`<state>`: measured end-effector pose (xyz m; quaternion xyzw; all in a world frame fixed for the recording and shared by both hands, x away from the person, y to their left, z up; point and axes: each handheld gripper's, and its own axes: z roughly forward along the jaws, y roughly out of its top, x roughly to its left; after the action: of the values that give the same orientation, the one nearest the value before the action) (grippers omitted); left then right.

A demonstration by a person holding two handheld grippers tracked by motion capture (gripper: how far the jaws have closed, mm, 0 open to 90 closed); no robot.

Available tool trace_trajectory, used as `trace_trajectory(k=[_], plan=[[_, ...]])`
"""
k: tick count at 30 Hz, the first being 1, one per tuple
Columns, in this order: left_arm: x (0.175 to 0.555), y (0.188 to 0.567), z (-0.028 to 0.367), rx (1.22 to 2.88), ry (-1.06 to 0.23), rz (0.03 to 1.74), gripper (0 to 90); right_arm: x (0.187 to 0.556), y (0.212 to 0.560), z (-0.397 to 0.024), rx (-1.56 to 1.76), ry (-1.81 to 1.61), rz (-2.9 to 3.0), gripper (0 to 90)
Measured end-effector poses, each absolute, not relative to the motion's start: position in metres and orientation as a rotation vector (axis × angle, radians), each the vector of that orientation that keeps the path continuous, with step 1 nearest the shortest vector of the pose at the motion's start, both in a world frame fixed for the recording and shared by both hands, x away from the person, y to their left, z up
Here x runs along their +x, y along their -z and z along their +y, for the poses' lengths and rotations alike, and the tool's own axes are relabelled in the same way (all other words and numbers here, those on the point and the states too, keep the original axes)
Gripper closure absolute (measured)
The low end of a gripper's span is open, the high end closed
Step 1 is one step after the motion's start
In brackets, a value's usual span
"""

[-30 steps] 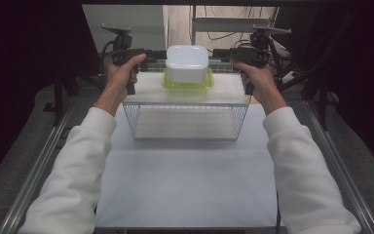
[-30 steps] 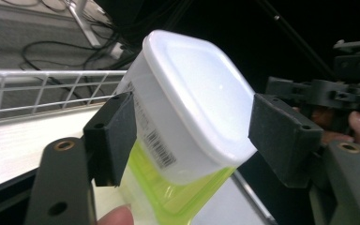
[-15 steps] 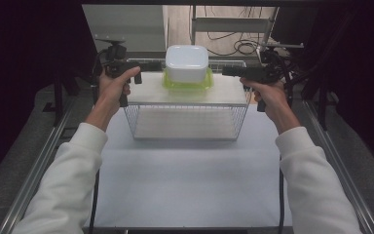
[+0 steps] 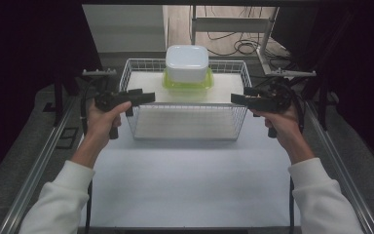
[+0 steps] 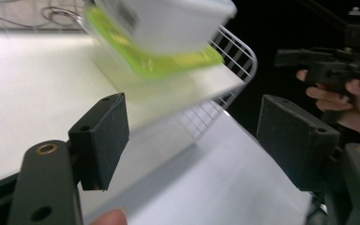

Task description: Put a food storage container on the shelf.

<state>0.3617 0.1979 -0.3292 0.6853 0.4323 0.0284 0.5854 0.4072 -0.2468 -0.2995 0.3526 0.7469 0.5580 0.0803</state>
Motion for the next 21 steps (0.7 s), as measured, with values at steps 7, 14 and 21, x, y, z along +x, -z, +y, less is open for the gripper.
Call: trace_trajectory(k=[7, 14, 21], plan=[[0.317, 0.377, 0.201, 1.705, -0.185, 1.064, 24.8, 0.367, 0.324, -0.27, 0.999, -1.653, 2.228, 20.1], [0.28, 0.436, 0.199, 1.814, -0.182, 1.127, 24.8, 0.328, 0.372, -0.289, 1.004, -1.603, 2.274, 20.2], [0.258, 0.476, 0.198, 1.879, -0.127, 1.173, 24.7, 0.294, 0.451, -0.291, 1.064, -1.499, 2.434, 20.9]])
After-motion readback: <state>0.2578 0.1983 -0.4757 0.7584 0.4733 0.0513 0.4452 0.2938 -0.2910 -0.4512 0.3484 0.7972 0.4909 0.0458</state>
